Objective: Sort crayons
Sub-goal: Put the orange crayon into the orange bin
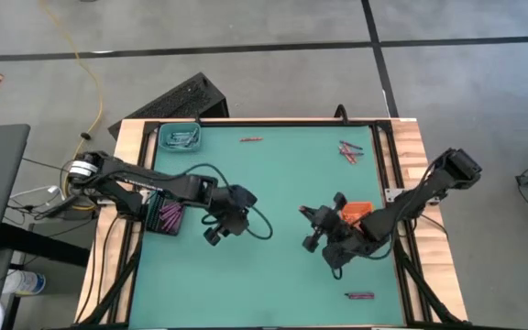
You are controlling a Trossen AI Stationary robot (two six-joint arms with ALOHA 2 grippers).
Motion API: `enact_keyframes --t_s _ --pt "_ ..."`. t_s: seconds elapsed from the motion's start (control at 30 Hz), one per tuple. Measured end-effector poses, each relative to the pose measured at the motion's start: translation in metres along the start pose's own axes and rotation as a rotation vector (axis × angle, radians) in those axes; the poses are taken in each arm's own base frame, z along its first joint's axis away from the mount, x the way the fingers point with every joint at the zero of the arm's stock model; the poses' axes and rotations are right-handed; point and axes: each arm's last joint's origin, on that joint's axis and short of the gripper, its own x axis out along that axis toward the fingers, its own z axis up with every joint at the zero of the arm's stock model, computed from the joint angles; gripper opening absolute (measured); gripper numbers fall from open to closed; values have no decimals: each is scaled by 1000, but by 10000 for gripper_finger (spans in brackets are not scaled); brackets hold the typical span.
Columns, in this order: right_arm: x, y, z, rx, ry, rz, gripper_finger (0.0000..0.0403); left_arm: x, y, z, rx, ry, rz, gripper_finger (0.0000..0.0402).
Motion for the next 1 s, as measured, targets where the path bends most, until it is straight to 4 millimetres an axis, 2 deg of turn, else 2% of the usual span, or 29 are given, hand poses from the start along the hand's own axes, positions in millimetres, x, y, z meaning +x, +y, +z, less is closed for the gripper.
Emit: enact_keyframes --t_s 0.23,0.37,0.53,0.73,1.0 --pt "-3 -30 -13 103 260 -88 0 24 -25 -12 18 -100 19 151" --pt "-6 -45 -21 124 398 -193 0 31 -37 -14 36 -140 14 151" --pt "-12 -60 -27 154 552 -320 0 33 -43 -11 40 -178 20 151" --pt "-19 -66 -32 196 711 -401 0 33 -46 -9 37 -183 12 151" --pt "-27 -64 -36 253 747 -412 1 33 -46 -8 9 -188 11 151"
